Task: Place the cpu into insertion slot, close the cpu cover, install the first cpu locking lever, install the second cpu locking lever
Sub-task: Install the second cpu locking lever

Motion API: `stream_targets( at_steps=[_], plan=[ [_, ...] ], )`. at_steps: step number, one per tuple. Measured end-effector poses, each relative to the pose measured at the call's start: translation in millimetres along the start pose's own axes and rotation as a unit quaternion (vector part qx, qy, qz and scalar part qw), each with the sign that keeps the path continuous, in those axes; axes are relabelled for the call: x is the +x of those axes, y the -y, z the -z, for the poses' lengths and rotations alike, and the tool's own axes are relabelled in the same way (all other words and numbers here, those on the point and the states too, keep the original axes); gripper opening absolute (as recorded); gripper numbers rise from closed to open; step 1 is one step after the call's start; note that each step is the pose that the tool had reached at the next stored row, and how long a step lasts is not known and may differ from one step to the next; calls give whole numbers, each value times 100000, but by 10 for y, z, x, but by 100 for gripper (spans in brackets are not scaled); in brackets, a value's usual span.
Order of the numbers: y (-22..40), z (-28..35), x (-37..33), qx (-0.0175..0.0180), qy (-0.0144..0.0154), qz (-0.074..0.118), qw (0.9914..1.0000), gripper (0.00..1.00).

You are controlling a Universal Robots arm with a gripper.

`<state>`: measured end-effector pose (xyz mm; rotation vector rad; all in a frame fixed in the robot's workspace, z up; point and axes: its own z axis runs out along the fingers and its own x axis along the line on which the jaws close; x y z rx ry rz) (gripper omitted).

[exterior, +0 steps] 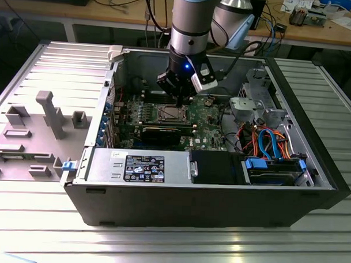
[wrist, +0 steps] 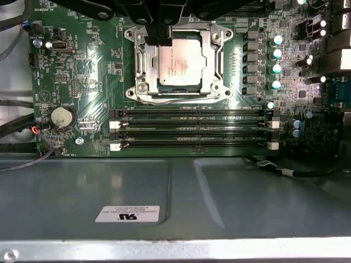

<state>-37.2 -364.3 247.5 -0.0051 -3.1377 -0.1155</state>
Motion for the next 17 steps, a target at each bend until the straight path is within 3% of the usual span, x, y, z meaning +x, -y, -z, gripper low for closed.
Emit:
stream_targets(
  at_steps=[3,7,8,10,11,17],
  plan=[
    [58,0,16,20,-63,72,100000,11],
    [79,-1,26,14,-144,90,100000,11],
    [83,-1,26,-51,-269,91,100000,11],
    [94,-11,29,-186,-1150,604,99991,11],
    [104,-23,35,-225,-1240,1008,99987,11],
    [202,-51,78,-511,-1283,1431,99980,11]
  ],
)
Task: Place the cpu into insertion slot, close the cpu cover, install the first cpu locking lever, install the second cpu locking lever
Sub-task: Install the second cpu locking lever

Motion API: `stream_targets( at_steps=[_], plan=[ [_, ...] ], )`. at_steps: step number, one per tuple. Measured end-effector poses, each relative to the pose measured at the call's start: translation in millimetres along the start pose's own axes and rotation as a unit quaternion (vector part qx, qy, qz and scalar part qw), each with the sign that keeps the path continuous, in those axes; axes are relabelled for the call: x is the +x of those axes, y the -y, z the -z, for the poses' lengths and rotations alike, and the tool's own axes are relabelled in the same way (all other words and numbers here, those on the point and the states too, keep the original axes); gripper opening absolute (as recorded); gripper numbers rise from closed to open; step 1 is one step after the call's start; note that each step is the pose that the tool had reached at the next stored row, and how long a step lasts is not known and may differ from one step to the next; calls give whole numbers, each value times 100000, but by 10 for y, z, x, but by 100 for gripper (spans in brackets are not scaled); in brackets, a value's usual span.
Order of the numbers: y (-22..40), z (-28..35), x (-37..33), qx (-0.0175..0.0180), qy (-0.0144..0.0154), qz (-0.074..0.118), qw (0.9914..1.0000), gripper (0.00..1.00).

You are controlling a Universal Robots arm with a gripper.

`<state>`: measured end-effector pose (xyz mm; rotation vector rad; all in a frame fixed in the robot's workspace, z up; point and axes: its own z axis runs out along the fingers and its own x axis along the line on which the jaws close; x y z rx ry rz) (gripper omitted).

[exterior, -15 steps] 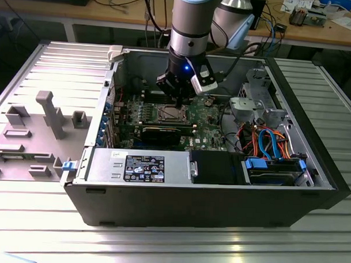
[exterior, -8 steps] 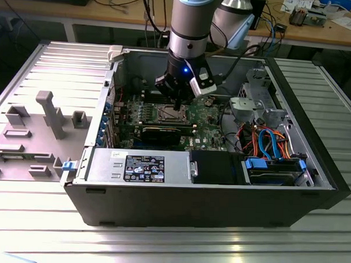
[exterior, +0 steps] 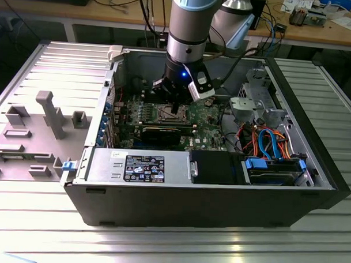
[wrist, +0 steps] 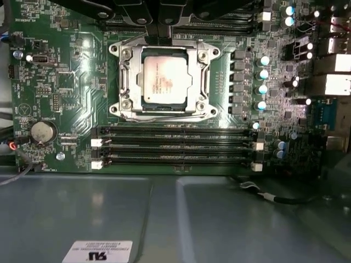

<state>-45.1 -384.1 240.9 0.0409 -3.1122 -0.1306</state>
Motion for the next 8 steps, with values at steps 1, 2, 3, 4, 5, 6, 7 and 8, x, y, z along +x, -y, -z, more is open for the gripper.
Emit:
stream_targets(
  at_steps=[1,2,3,4,5,6,7,8],
  plan=[
    [11,-7,9,-34,-3,59,100000,11],
    [22,-16,18,-66,-12,129,100000,11],
    [34,-21,26,-91,-27,181,100000,11],
    [53,-27,36,-125,-53,227,100000,11],
    [63,-31,41,-148,-66,251,100000,11],
    [77,-36,51,-181,-85,296,99999,11],
    [82,-44,68,-211,-89,345,99999,11],
    [86,-58,94,-239,-109,527,99998,11]
  ],
)
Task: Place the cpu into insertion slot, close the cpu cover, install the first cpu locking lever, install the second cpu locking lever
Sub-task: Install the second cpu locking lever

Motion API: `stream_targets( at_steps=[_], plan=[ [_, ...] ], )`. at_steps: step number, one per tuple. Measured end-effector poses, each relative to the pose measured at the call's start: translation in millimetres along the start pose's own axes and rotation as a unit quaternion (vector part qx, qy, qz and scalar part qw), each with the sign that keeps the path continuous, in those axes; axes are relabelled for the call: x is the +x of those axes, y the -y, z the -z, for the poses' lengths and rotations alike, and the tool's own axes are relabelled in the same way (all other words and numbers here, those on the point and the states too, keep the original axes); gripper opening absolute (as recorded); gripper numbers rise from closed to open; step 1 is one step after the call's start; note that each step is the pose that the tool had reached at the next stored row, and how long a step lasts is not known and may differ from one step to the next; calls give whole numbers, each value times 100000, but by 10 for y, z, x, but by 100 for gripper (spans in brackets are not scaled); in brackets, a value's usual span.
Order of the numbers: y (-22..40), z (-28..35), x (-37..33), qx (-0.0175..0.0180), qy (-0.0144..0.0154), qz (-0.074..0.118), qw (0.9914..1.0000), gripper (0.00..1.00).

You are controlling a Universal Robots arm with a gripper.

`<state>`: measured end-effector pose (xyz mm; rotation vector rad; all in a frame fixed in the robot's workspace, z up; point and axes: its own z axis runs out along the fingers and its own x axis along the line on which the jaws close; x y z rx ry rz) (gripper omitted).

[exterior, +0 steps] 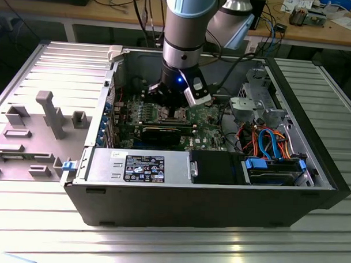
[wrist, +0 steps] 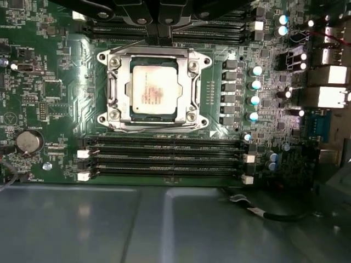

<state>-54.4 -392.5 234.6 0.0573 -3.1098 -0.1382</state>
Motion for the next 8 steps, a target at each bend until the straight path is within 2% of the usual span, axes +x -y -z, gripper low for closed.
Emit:
stream_targets(
  at_steps=[3,6,8],
  plan=[
    [5,-37,68,-42,-45,486,99999,11],
    [17,-57,93,-45,-143,1657,99986,11],
    [34,-62,116,-273,-159,1935,99981,11]
  ],
)
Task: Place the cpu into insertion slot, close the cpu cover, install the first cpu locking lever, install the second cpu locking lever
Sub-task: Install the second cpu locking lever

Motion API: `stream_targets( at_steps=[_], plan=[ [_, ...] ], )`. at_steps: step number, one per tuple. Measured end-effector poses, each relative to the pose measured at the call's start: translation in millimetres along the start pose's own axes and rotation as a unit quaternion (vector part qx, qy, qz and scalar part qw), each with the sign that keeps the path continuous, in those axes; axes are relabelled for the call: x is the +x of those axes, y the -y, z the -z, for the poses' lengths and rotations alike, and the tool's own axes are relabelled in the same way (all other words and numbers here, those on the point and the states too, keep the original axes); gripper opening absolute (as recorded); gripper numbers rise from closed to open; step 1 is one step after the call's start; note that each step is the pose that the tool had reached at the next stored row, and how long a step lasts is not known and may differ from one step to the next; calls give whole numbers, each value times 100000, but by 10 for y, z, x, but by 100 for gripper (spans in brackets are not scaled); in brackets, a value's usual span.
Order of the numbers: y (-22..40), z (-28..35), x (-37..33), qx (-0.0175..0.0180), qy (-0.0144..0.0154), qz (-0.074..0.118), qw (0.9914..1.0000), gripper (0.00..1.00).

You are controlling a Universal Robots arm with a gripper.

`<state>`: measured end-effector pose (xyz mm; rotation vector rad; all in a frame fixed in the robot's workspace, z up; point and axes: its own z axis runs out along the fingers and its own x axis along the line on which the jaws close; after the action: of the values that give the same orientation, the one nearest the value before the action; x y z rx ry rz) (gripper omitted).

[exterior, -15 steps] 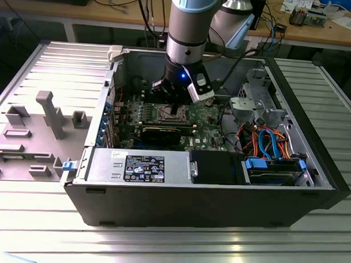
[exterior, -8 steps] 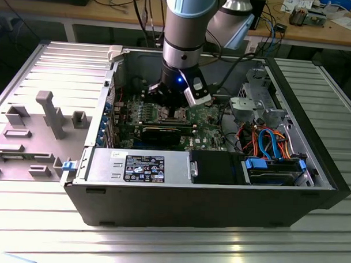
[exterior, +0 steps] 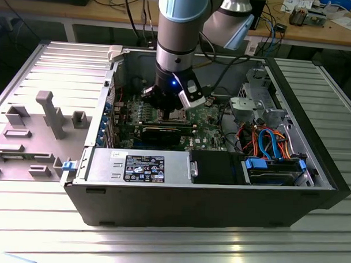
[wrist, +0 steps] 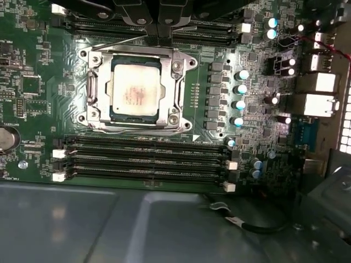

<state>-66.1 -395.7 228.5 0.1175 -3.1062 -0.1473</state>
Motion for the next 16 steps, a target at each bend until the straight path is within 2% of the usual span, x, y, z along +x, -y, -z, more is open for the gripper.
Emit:
stream_targets(
  at_steps=[3,8,11,16],
  plan=[
    [35,-4,36,-640,49,24,99998,11],
    [63,-11,79,-1247,88,93,99992,11],
    [89,-19,103,-1392,76,165,99990,11],
    [110,-40,135,-1420,-32,381,99989,11]
  ],
)
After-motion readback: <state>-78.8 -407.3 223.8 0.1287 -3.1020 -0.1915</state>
